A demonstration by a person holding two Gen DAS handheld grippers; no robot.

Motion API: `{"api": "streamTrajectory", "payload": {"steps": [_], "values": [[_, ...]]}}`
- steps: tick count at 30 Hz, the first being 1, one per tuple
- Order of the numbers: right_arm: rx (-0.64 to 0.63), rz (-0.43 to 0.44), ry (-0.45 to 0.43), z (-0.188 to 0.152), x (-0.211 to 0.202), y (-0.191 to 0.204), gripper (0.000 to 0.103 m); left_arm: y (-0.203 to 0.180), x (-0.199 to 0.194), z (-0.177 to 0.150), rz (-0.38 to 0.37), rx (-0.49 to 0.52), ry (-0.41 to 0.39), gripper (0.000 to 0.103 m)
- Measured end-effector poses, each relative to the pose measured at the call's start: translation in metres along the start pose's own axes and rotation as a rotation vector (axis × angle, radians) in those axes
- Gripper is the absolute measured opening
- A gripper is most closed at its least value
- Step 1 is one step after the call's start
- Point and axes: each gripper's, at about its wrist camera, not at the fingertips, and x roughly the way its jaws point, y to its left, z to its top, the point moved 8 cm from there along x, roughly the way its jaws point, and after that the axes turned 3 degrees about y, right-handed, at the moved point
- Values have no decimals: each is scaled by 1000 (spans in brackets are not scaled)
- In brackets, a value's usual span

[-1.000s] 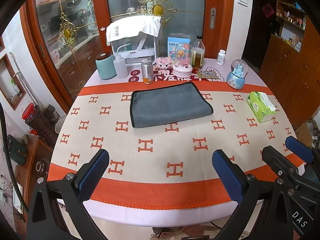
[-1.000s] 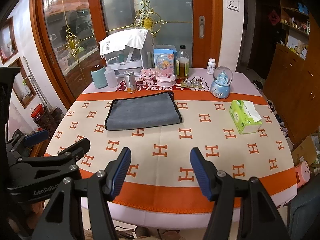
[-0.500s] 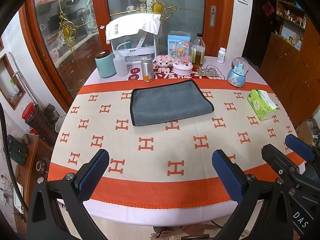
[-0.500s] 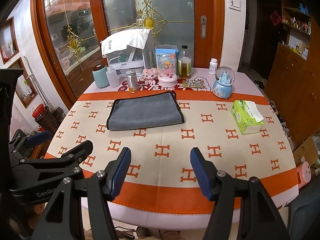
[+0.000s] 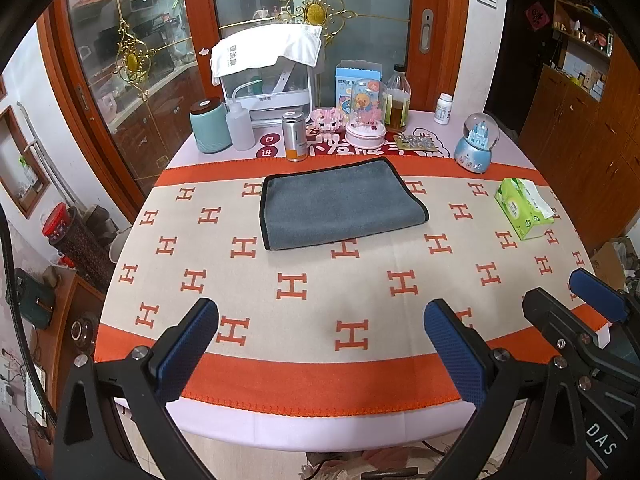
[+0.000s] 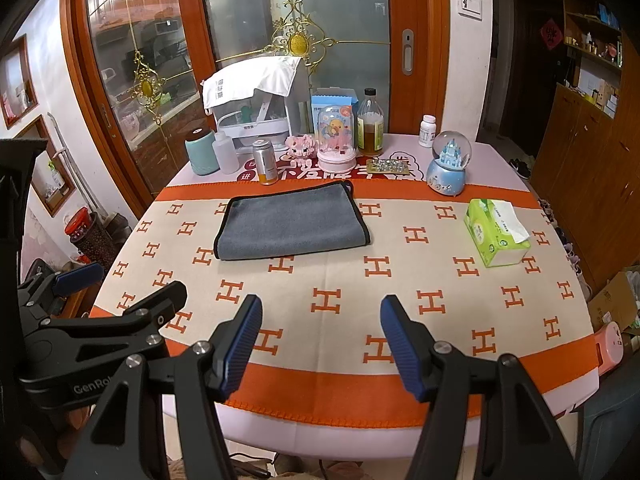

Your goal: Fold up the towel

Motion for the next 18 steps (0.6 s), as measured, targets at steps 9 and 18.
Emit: {"api": "streamTrajectory", "payload": {"steps": [9, 18], "values": [[2, 0, 1, 0, 0, 0, 62, 2, -1, -3, 1, -1, -2, 102], [2, 1, 2, 0, 0, 0, 62, 1, 0, 0, 2, 1, 3, 102]]}}
